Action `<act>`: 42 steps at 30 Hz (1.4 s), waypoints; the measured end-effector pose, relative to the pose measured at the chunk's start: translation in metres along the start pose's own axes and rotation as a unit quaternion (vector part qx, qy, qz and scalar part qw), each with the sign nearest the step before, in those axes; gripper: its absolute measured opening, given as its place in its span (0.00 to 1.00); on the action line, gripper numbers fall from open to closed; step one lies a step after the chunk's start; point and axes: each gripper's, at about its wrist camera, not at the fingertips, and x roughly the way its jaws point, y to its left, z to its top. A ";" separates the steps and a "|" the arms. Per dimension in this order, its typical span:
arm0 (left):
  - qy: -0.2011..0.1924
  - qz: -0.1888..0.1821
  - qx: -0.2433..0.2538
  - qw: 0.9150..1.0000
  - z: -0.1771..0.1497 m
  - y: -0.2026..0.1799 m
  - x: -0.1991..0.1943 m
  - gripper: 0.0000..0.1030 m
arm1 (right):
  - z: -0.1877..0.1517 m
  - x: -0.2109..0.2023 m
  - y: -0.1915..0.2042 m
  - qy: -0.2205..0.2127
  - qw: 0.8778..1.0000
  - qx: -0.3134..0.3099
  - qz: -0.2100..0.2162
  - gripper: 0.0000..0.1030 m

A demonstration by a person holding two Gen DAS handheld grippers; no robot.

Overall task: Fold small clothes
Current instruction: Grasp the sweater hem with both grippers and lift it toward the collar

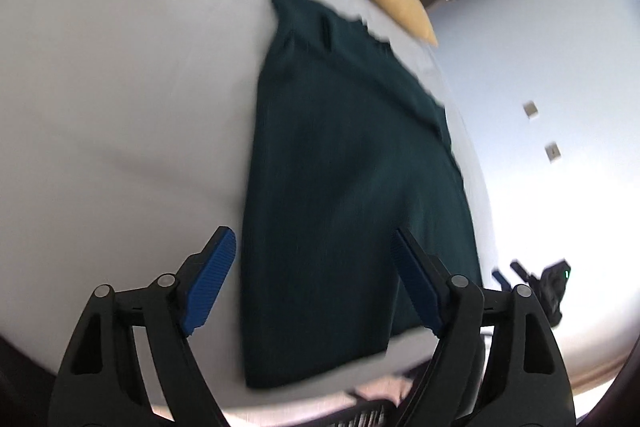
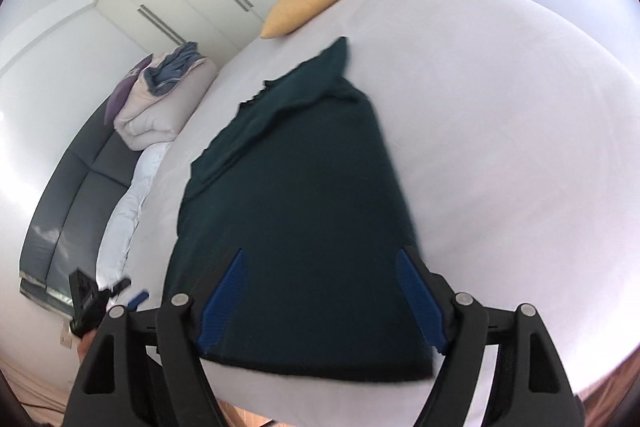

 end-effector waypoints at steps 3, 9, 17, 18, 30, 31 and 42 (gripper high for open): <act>0.017 -0.003 -0.011 1.000 -0.018 0.011 -0.002 0.70 | -0.007 -0.002 -0.013 0.012 1.000 0.013 0.003 0.77; 0.058 -0.003 -0.027 0.998 -0.025 0.026 0.011 0.53 | -0.015 0.006 -0.042 0.053 0.996 0.071 0.028 0.77; 0.099 -0.020 -0.040 0.994 -0.025 0.031 0.028 0.48 | -0.016 0.007 -0.058 0.064 0.990 0.109 0.059 0.77; 0.102 -0.022 -0.042 0.994 -0.026 0.031 0.029 0.48 | -0.016 0.006 -0.060 0.065 0.990 0.111 0.059 0.77; 0.121 -0.046 -0.078 0.989 -0.028 0.046 0.038 0.21 | -0.012 -0.001 -0.076 0.089 0.986 0.130 0.056 0.76; 0.122 -0.050 -0.082 0.988 -0.029 0.047 0.039 0.21 | -0.011 0.001 -0.075 0.098 0.985 0.128 0.058 0.76; 0.121 -0.074 -0.107 0.984 -0.030 0.053 0.041 0.20 | -0.006 0.032 -0.055 0.159 0.980 0.097 0.075 0.66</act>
